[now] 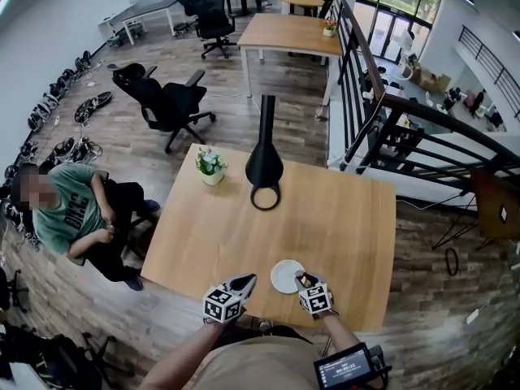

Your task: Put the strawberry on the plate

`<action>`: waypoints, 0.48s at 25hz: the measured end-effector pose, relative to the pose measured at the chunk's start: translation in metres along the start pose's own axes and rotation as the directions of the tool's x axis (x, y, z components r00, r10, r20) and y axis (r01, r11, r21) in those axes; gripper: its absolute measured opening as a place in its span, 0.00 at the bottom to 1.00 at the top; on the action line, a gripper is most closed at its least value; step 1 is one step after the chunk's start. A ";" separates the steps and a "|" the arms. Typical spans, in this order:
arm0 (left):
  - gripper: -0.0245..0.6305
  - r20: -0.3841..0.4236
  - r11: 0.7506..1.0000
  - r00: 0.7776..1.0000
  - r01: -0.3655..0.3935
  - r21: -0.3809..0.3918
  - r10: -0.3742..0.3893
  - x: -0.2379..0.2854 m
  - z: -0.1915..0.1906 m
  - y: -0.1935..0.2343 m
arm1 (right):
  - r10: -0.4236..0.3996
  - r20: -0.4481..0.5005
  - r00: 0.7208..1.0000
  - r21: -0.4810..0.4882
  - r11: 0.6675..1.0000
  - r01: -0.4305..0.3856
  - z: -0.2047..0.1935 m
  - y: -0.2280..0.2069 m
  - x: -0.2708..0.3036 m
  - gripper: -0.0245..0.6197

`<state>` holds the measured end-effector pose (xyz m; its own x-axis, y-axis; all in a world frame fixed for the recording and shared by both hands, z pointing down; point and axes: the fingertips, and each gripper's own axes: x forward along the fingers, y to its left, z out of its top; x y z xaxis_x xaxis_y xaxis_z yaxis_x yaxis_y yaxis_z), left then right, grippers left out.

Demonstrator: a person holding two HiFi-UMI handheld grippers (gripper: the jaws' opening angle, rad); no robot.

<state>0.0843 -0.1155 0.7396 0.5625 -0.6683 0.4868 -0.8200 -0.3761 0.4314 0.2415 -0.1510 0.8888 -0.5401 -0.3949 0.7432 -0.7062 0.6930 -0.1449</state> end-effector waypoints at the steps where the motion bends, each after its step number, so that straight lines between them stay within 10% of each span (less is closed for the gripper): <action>1: 0.04 0.001 1.000 1.000 -0.005 0.001 0.005 0.003 0.000 0.003 | 0.001 -0.004 1.000 -0.017 1.000 -0.001 -0.003 -0.004 0.009 0.25; 12: 0.04 -0.019 0.998 0.998 -0.054 -0.037 0.053 0.007 -0.008 0.024 | 0.010 -0.200 0.980 -0.098 0.995 -0.031 -0.032 -0.002 0.060 0.25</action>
<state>0.0692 -0.1238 0.7591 0.5202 -0.6749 0.5234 -0.8446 -0.3155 0.4327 0.2253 -0.1564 0.9544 -0.4452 -0.2594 0.8571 -0.6409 0.7608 -0.1027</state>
